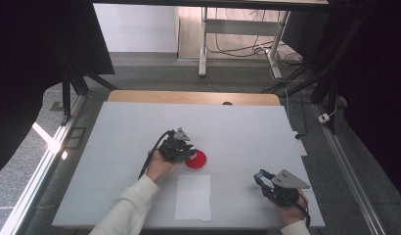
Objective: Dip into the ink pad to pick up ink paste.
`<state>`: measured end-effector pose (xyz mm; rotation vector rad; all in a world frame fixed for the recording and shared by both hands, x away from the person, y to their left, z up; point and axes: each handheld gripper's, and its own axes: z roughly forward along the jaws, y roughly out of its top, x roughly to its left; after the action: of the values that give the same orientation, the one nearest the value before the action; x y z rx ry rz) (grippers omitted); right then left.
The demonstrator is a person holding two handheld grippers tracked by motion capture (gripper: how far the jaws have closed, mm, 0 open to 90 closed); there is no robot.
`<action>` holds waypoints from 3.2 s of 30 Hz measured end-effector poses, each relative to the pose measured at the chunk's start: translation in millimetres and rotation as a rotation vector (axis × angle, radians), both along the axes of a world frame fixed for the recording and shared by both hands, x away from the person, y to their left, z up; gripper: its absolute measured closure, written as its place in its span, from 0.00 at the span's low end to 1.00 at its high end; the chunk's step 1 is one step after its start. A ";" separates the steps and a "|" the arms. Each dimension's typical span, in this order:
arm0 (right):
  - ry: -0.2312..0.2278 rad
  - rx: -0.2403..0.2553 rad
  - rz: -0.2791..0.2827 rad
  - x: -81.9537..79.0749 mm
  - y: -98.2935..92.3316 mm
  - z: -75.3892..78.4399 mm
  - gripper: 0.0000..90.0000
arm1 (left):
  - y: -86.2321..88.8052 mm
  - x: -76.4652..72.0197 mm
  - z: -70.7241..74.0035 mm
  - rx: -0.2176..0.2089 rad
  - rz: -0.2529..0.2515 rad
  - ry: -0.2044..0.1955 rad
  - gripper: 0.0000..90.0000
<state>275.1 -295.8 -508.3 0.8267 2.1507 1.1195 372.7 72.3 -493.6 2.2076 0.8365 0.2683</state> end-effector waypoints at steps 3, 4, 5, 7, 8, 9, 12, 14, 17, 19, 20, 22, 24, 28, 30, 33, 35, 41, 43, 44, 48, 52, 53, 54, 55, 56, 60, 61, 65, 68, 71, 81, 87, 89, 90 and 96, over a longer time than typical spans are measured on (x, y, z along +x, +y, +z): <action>0.000 0.001 0.000 0.1 0.0 -0.1 0.72 | -0.1 0.2 -0.2 -0.001 0.000 0.001 0.84; 0.000 0.001 0.000 0.1 0.0 -0.1 0.72 | -0.1 0.3 -0.3 -0.002 0.001 0.002 0.84; 0.000 0.001 0.000 0.0 0.1 0.0 0.72 | -0.1 0.4 -0.4 -0.003 0.001 0.003 0.84; 0.000 0.001 0.001 0.0 0.2 0.0 0.72 | 0.0 0.7 -0.4 -0.001 -0.001 0.004 0.84; -0.003 -0.001 0.004 0.2 0.2 0.0 0.72 | 0.1 0.9 -0.6 -0.003 -0.001 0.005 0.84; -0.004 0.001 0.004 0.2 0.3 -0.1 0.72 | 0.1 1.0 -0.8 -0.004 0.000 0.007 0.84; -0.003 -0.001 0.005 0.3 0.5 -0.2 0.72 | -0.5 1.0 -1.5 -0.009 0.003 0.008 0.84; -0.003 -0.002 0.006 0.4 0.6 -0.3 0.72 | -1.5 0.8 -1.9 0.003 0.001 0.006 0.84; 0.003 -0.004 0.003 0.1 1.0 -0.4 0.72 | -2.8 1.2 -3.1 0.009 -0.001 0.004 0.84; 0.003 -0.004 0.003 -0.1 1.3 -0.4 0.72 | -3.1 1.6 -3.8 0.004 0.003 0.005 0.84; 0.004 -0.007 0.002 -0.3 1.2 -0.2 0.72 | -3.1 1.7 -3.9 0.003 0.003 0.006 0.84; 0.003 -0.009 -0.002 -0.4 1.4 -0.2 0.72 | -3.6 1.6 -4.2 0.003 0.003 0.004 0.84; 0.005 -0.007 0.002 -0.1 1.6 -0.6 0.72 | -4.7 1.3 -4.5 0.008 0.008 0.002 0.85; 0.002 -0.008 0.007 0.0 2.3 -0.6 0.72 | -5.4 0.4 -4.7 0.016 0.005 -0.005 0.85; 0.001 -0.008 0.007 -0.2 2.4 -0.5 0.72 | -4.1 0.7 -5.2 0.011 0.003 -0.002 0.85; 0.002 -0.005 0.005 -0.7 2.2 -0.4 0.72 | -2.3 0.7 -5.8 0.005 0.001 0.002 0.85; 0.001 -0.005 0.004 -0.8 2.0 -0.2 0.72 | -1.7 0.2 -6.4 -0.003 0.003 0.001 0.85; 0.001 -0.005 0.005 -0.9 2.0 -0.1 0.72 | -0.2 0.0 -7.3 -0.009 0.003 0.003 0.85; 0.001 -0.004 0.005 -1.1 2.4 0.0 0.72 | -1.4 -0.9 -7.3 -0.005 0.005 -0.004 0.85; 0.000 -0.005 0.006 -1.1 2.4 0.0 0.72 | -1.7 -1.3 -7.2 0.001 0.003 -0.008 0.85; 0.001 -0.007 0.006 -0.8 2.3 -0.3 0.72 | -1.7 -1.5 -7.1 0.001 0.003 -0.010 0.85; 0.000 -0.006 0.005 -0.9 1.9 -0.1 0.72 | -1.8 -1.7 -6.6 0.000 0.006 -0.011 0.85; 0.000 -0.005 0.004 -1.0 1.7 0.0 0.72 | -1.6 -1.8 -6.4 0.000 0.007 -0.010 0.84; -0.001 -0.003 0.005 -1.0 1.6 0.0 0.72 | -1.5 -1.9 -6.2 -0.001 0.007 -0.011 0.84; -0.004 -0.002 0.006 -0.8 1.5 0.0 0.72 | -1.5 -2.0 -6.1 -0.001 0.008 -0.011 0.84; -0.005 -0.003 0.006 -0.8 1.3 0.0 0.72 | -1.4 -2.2 -5.8 -0.008 0.011 -0.013 0.84; -0.003 -0.004 0.006 -0.8 1.1 0.3 0.72 | 1.1 -3.0 -3.9 -0.016 0.008 -0.018 0.84; -0.003 -0.007 0.005 -0.9 0.9 0.4 0.72 | 1.4 -2.9 -4.1 -0.022 0.010 -0.016 0.84; -0.001 -0.002 0.003 -1.0 0.7 0.2 0.72 | 3.5 -3.0 -3.6 -0.032 0.010 -0.020 0.84; -0.001 -0.003 0.002 -1.1 0.6 0.2 0.72 | 5.6 -3.6 -1.1 -0.039 0.009 -0.027 0.84; -0.001 -0.002 0.003 -0.9 0.6 0.1 0.72 | 7.4 -5.1 1.8 -0.053 0.012 -0.032 0.84; -0.001 -0.005 0.002 -1.0 0.7 0.1 0.72 | 15.7 -9.1 11.2 -0.090 0.000 -0.036 0.84; -0.004 -0.002 0.002 -1.3 0.6 0.3 0.72 | 19.4 -12.9 16.5 -0.106 -0.021 -0.033 0.84; -0.003 -0.004 0.002 -1.4 0.5 0.6 0.72 | 22.0 -14.7 19.1 -0.122 -0.033 -0.033 0.84; -0.005 -0.004 0.003 -1.5 0.5 0.7 0.72 | 23.3 -15.7 20.5 -0.127 -0.034 -0.033 0.84; -0.006 -0.005 0.002 -1.5 0.4 0.8 0.72 | 29.5 -20.3 25.0 -0.137 -0.051 -0.028 0.84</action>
<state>273.6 -295.4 -507.5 0.8179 2.1492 1.1163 352.4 101.8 -468.6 2.0896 0.7595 0.2107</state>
